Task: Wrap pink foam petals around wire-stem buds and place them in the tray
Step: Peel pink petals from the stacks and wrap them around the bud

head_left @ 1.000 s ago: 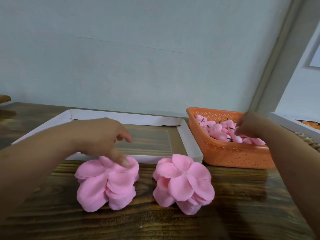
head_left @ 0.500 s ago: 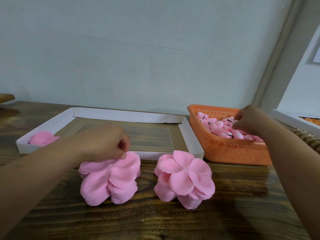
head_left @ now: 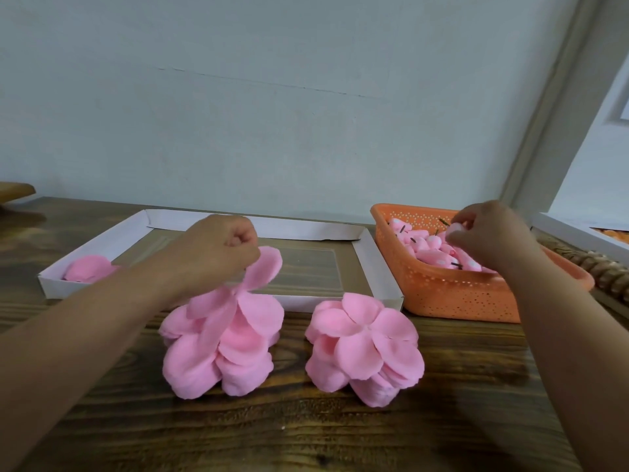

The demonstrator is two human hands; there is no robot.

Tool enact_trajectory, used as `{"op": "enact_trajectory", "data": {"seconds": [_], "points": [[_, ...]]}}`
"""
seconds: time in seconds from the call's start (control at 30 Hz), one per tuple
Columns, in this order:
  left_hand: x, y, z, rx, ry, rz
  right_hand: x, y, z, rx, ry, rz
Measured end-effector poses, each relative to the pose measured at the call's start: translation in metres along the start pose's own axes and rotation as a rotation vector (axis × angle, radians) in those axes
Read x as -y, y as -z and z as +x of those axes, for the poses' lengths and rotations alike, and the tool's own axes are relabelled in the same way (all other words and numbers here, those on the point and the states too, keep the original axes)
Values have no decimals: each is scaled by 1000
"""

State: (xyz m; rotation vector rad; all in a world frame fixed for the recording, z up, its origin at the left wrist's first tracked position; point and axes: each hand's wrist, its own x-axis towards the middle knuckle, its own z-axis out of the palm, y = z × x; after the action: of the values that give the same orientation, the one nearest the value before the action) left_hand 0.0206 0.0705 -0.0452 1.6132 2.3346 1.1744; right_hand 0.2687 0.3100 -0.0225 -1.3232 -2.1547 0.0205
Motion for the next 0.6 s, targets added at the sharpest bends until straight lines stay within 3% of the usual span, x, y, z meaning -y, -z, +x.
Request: {"op": "enact_trajectory", "data": {"seconds": [0.2,0.33,0.47,0.53,0.6], "points": [[-15,-4,-4,10,11,-285,22,4,-15,-78,111,259],[-25,-11,-2,-52,-99,-157,47,16,-34,11,106,794],[-36,-19,-2,-131,-96,-117,67,27,-50,552,233,1329],[-41,-24,-2,-139,-68,-150,76,25,-58,737,312,1370],[-46,-28,-2,-117,-24,-233,82,20,-64,804,345,1369]]}}
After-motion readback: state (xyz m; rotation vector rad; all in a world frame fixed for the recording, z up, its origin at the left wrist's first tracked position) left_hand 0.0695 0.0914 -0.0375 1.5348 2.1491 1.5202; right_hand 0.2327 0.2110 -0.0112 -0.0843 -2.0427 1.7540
